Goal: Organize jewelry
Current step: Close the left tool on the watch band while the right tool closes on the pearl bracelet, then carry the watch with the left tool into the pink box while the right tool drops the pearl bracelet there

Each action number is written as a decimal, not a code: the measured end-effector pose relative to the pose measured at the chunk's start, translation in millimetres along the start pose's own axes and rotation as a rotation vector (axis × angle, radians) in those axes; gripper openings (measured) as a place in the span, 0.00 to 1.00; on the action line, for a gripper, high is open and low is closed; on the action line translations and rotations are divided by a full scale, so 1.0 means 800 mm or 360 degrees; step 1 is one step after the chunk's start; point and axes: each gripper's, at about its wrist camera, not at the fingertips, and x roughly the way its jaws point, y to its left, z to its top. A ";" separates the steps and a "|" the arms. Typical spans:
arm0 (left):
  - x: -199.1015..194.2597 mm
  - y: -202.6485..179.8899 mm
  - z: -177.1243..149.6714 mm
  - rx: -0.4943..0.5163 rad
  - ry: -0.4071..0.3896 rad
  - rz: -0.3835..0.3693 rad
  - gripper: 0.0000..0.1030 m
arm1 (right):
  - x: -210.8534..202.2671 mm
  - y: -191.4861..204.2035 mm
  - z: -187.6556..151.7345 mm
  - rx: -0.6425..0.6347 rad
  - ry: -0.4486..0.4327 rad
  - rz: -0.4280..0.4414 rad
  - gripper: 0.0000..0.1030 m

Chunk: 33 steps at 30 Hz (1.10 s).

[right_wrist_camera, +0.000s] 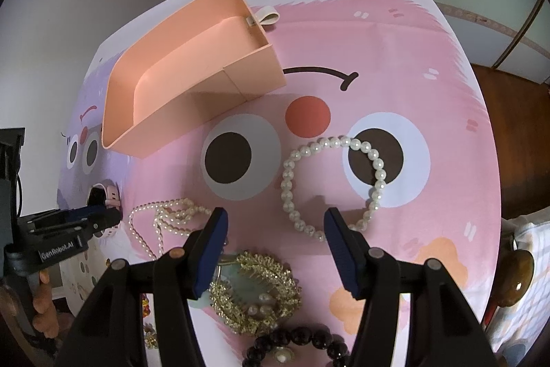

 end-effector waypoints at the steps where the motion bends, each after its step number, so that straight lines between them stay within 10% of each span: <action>1: 0.002 -0.004 0.000 0.0018 -0.0003 0.0024 0.27 | 0.001 0.000 0.001 -0.0001 0.0002 0.0001 0.57; 13: 0.000 -0.076 0.024 0.0132 0.0054 0.0129 0.06 | 0.019 0.003 0.027 -0.0075 0.0116 -0.0117 0.37; 19: 0.000 -0.092 0.027 0.0099 0.0073 0.0121 0.04 | 0.023 0.016 0.025 -0.0247 0.0146 -0.0316 0.08; 33: -0.066 -0.026 -0.005 0.0057 -0.0094 0.0084 0.04 | -0.046 0.022 0.009 -0.0236 0.0001 -0.0205 0.07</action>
